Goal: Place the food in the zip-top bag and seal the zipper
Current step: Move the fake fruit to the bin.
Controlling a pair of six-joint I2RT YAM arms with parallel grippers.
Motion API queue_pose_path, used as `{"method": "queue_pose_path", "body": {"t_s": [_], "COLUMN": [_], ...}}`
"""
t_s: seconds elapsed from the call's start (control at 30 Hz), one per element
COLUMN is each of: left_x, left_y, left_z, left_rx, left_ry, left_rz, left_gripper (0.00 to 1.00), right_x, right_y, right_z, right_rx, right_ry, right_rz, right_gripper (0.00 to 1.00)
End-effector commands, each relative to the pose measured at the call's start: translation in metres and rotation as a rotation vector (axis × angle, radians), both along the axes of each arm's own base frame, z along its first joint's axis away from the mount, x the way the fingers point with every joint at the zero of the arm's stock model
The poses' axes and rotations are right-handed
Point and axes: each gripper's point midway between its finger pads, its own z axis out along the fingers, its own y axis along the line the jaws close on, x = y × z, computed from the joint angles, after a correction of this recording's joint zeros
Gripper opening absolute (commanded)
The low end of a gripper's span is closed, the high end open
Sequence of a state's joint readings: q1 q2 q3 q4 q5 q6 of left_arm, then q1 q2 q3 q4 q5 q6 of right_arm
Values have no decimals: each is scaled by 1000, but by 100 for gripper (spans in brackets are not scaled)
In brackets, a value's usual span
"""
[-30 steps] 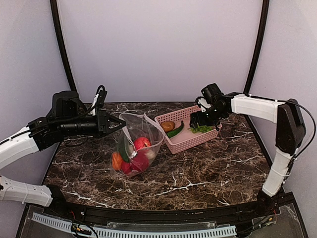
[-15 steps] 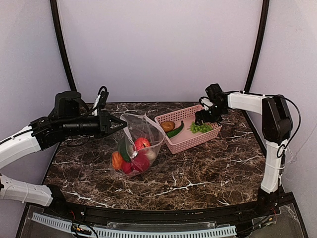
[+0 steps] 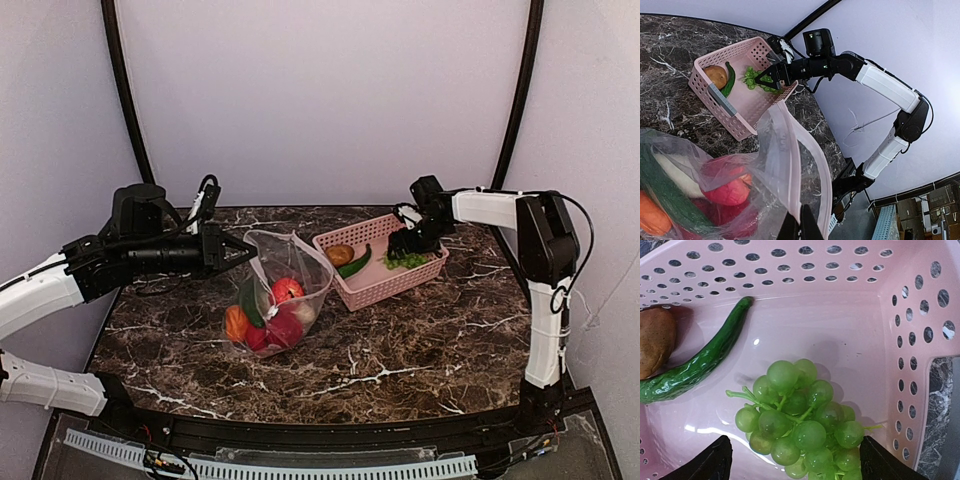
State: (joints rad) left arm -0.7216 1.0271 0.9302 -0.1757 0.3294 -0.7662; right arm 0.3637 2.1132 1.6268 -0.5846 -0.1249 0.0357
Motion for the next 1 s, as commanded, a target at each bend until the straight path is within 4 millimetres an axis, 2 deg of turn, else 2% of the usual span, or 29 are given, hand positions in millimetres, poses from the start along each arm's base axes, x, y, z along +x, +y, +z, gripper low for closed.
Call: {"method": "queue_pose_path", "body": {"t_s": [0.0, 0.1, 0.17, 0.4, 0.57, 0.8, 0.97], "left_x": [-1, -1, 0, 0, 1, 2, 3], "left_y": [6, 6, 6, 5, 5, 3, 2], "left_z": [9, 8, 9, 9, 8, 9, 8], "left_rx": [-4, -6, -9, -11, -8, -11, -9], "left_ry": [-35, -34, -33, -30, -24, -19, -17], "left_rz": [6, 7, 9, 7, 10, 7, 7], "left_gripper": [1, 1, 1, 1, 1, 1, 1], "right_x": [-16, -25, -25, -11, -8, -12, -10], "right_y": [30, 45, 47, 18, 3, 9, 9], "right_z": [5, 16, 21, 20, 11, -8, -20], "right_rx": [65, 87, 71, -63, -90, -65, -73], "right_ry": [22, 8, -13, -66, -52, 0, 11], "right_rz": [85, 125, 131, 55, 26, 45, 45], "right_gripper": [85, 85, 85, 88, 94, 94, 91]}}
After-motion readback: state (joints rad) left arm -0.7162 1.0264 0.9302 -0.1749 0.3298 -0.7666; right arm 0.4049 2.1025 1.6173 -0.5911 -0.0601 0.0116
